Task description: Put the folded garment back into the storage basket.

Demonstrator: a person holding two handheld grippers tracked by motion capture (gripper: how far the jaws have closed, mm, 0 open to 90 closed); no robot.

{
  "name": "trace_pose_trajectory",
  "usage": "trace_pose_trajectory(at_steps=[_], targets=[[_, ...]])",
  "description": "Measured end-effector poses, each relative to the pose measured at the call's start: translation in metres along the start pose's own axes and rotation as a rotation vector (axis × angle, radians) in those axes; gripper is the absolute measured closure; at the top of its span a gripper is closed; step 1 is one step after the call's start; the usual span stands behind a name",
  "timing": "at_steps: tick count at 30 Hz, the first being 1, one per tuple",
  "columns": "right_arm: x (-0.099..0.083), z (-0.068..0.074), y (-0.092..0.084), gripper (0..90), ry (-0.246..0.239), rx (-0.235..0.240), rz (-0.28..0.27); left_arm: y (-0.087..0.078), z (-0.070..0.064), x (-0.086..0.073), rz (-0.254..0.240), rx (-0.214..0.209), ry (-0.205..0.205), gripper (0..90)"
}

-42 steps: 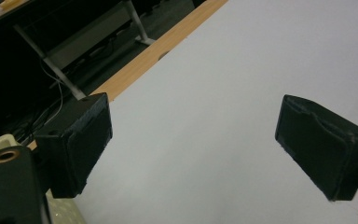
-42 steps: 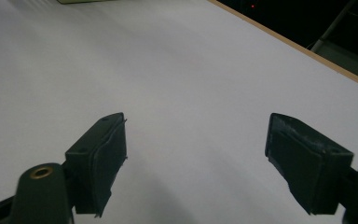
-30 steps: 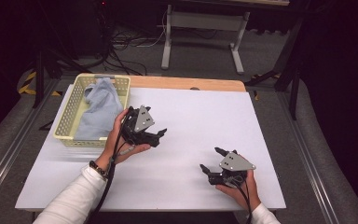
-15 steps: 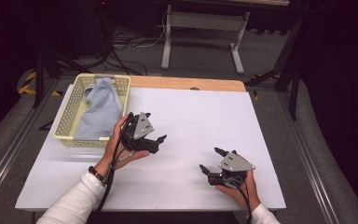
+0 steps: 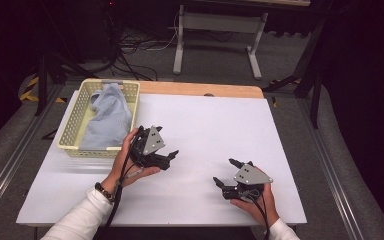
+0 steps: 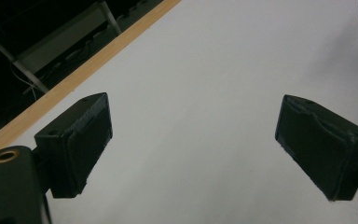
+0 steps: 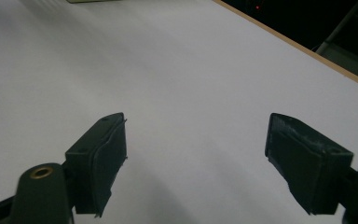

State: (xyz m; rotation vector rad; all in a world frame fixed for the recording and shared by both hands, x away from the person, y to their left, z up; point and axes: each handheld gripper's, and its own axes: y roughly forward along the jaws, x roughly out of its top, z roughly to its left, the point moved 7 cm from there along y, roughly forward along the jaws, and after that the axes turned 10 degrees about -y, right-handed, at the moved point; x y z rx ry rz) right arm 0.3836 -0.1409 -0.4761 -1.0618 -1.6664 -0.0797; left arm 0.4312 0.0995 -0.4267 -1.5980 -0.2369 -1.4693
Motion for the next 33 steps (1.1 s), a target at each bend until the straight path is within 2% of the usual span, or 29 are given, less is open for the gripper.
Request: trace_pose_trajectory(at_steps=[15,33], targets=[[0.002,0.002,0.000,21.1,-0.004,0.002,-0.012,-0.004,-0.008,-0.010,0.002,-0.026,-0.002,11.9],[0.006,0.007,-0.001,21.0,-0.019,0.010,-0.019,-0.008,-0.021,-0.027,0.007,-0.059,0.026,11.9]])
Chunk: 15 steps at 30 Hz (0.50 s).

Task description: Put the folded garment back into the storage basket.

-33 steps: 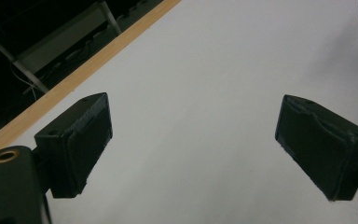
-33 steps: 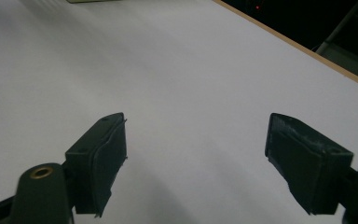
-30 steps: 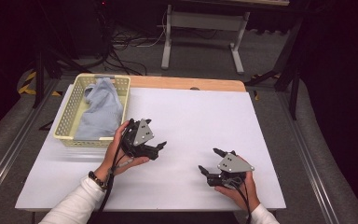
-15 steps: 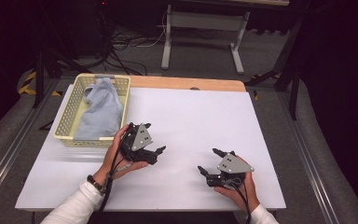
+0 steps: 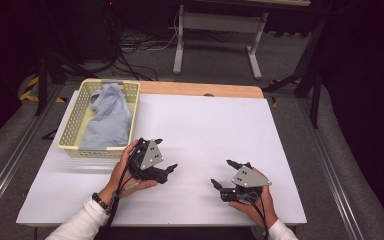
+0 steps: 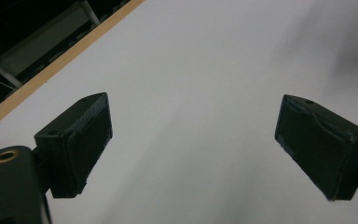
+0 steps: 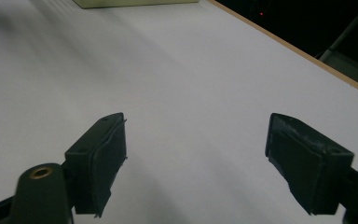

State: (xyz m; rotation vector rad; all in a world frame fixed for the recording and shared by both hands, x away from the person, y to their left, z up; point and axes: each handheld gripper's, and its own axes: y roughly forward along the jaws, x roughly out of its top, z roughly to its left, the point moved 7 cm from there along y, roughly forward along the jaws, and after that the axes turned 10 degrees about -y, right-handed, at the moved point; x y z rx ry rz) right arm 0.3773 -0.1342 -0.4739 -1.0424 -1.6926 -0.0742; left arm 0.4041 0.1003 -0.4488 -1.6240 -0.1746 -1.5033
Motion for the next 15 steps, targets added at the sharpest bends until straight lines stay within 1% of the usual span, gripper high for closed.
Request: trace_pose_trajectory(at_steps=[1,5,6,13,15], targets=[[0.000,0.000,0.000,21.0,0.000,0.000,-0.001,-0.001,0.000,-0.001,0.001,0.004,0.009,12.0],[0.000,0.002,0.000,20.8,-0.001,0.004,0.001,-0.002,-0.003,-0.005,0.000,-0.002,0.004,12.0],[0.000,0.002,0.001,20.8,-0.001,0.005,0.000,-0.002,-0.004,-0.006,0.003,-0.009,0.004,12.1],[0.000,0.004,0.002,20.8,-0.009,0.012,0.003,-0.003,-0.009,-0.015,0.023,-0.016,0.023,12.0],[0.001,0.003,0.001,20.8,-0.005,0.008,-0.003,-0.002,-0.010,-0.018,0.028,-0.025,0.017,12.0]])
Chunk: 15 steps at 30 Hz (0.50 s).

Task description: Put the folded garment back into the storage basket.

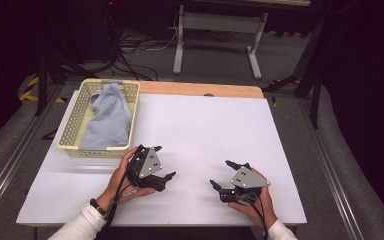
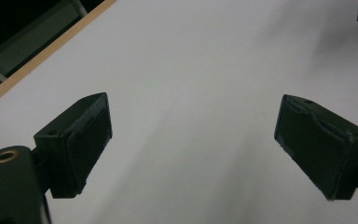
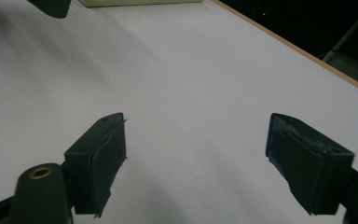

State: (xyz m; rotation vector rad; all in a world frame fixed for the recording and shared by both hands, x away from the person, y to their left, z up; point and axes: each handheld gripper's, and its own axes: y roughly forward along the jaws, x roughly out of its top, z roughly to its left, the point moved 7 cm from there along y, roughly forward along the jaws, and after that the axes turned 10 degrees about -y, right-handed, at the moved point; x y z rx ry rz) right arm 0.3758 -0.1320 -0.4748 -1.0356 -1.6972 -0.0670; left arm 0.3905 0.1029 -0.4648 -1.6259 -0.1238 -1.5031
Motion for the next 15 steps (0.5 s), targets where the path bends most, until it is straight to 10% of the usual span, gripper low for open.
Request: trace_pose_trajectory(at_steps=[15], targets=[[-0.001,0.004,0.002,20.6,-0.002,0.016,0.006,-0.004,-0.006,-0.018,0.022,-0.006,-0.009,12.3]])
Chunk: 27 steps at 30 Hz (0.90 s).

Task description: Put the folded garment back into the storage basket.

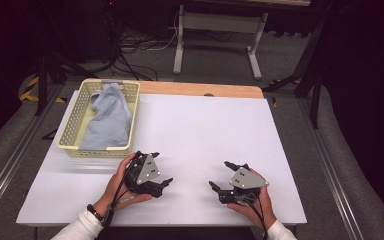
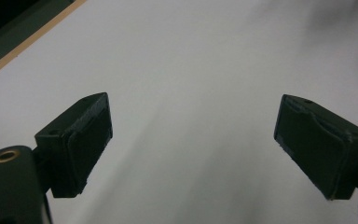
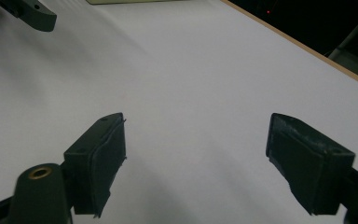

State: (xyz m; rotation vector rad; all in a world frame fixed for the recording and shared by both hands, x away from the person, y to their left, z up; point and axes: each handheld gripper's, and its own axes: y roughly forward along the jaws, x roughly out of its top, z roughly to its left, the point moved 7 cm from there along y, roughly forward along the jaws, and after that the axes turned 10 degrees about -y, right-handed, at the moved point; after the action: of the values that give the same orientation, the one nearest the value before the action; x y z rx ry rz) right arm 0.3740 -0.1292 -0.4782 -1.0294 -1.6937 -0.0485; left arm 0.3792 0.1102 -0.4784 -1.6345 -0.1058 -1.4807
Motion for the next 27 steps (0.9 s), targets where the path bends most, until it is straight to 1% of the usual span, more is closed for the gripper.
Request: trace_pose_trajectory(at_steps=[3,4,6,7,12,14,17,19,23,27], targets=[[0.000,0.000,0.000,20.5,0.001,0.001,0.000,-0.002,-0.001,-0.002,-0.003,0.003,-0.002,12.3],[0.000,0.001,0.000,20.4,0.001,0.002,0.000,-0.002,-0.001,-0.003,-0.002,-0.003,-0.005,12.3],[0.000,0.001,0.000,20.3,-0.001,0.005,0.000,-0.003,-0.002,-0.006,0.002,0.007,-0.001,12.2],[0.000,0.001,0.000,20.2,-0.001,0.004,-0.001,-0.004,-0.002,-0.007,0.004,0.006,0.001,12.1],[0.001,0.002,0.000,20.0,-0.004,0.003,-0.002,-0.008,-0.001,-0.010,-0.002,0.009,-0.013,11.4],[0.000,0.002,0.001,19.6,-0.002,0.005,-0.002,-0.010,0.000,-0.012,0.001,0.017,-0.009,11.4],[0.000,0.003,0.001,19.1,0.001,0.008,-0.001,-0.013,0.003,-0.015,-0.001,0.023,-0.027,11.3],[0.001,0.004,0.001,18.1,0.001,0.011,-0.002,-0.015,0.004,-0.017,-0.003,0.022,-0.036,11.2],[0.000,0.004,0.002,15.4,0.000,0.003,0.000,-0.019,0.006,-0.021,0.003,0.033,-0.038,11.1],[0.001,0.004,0.002,12.2,0.011,-0.006,-0.004,-0.022,0.009,-0.025,0.008,0.044,-0.043,11.0]])
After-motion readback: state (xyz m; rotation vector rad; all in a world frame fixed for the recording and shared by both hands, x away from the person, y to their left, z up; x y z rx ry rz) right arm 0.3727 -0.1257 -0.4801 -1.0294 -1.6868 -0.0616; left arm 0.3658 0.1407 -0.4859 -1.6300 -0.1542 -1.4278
